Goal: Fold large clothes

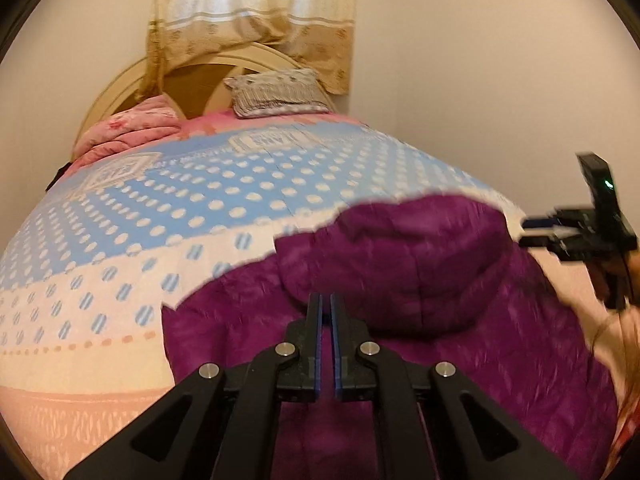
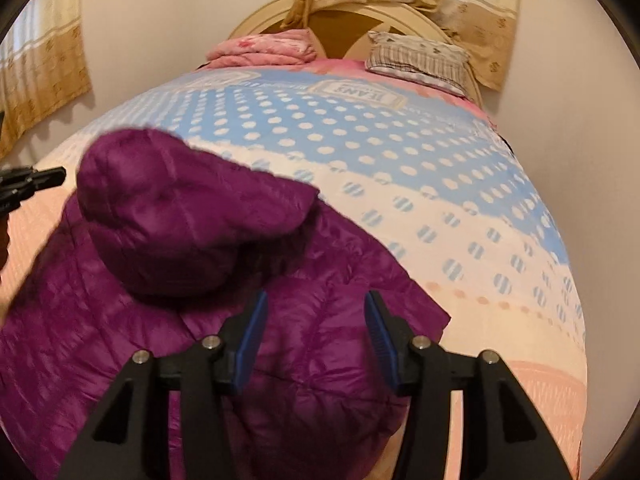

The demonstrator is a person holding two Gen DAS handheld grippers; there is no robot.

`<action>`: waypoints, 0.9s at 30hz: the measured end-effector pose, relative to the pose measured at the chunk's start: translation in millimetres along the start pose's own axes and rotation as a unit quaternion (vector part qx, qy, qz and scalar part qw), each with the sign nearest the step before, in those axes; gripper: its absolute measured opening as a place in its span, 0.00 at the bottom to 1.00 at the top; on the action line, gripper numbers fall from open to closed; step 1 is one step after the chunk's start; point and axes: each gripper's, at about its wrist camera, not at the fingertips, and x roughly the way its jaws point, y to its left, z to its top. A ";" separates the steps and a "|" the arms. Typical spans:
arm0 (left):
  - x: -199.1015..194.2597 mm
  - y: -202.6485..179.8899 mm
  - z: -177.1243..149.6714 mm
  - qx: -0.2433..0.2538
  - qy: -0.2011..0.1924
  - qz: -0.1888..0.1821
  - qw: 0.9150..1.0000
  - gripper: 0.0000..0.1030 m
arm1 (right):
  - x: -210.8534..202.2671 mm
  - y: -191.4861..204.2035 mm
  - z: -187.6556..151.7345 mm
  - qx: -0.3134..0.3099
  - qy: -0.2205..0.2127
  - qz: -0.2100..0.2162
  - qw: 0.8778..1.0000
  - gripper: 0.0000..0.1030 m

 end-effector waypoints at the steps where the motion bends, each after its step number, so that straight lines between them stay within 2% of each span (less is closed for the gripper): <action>1: 4.2 1.3 10.8 -0.022 -0.003 0.019 1.000 0.04 | -2.1 3.3 9.5 0.017 -0.002 0.004 1.000 0.52; 3: 13.0 3.9 32.7 -0.072 -0.016 0.000 0.997 0.05 | -5.6 13.7 29.7 0.057 -0.007 0.015 0.998 0.52; 5: 24.0 2.3 47.4 -0.101 -0.025 -0.011 0.995 0.10 | -5.9 21.1 40.9 0.094 -0.015 0.034 0.995 0.52; 7: 38.5 -8.7 54.8 -0.106 -0.018 -0.014 0.994 0.31 | -2.7 32.5 48.0 0.114 -0.034 0.037 0.992 0.52; 8: 46.8 -17.0 53.4 -0.105 -0.012 -0.013 0.994 0.38 | 4.1 41.1 49.5 0.110 -0.036 0.039 0.992 0.52; 9: 51.0 -22.8 48.5 -0.103 -0.011 -0.017 0.995 0.54 | 9.2 47.9 46.2 0.105 -0.032 0.040 0.993 0.52; 10: 52.2 -27.5 41.6 -0.101 -0.010 -0.019 0.995 0.65 | 16.8 53.9 40.8 0.101 -0.026 0.040 0.994 0.52; 12: 56.7 -36.3 23.2 -0.094 -0.006 -0.018 0.995 0.68 | 34.5 62.9 22.1 0.096 -0.008 0.043 0.994 0.52; 17: 78.7 -43.6 -24.1 -0.078 0.035 0.002 0.996 0.68 | 66.0 67.6 -20.8 0.092 0.019 0.030 0.995 0.52; 21: 91.8 -32.6 -40.0 -0.109 0.053 -0.006 0.993 0.69 | 68.0 65.3 -30.8 0.095 0.007 0.024 0.995 0.52; 27: 102.8 -30.8 -49.3 -0.126 0.074 -0.010 0.989 0.71 | 78.3 71.2 -39.3 0.091 0.007 0.015 0.996 0.52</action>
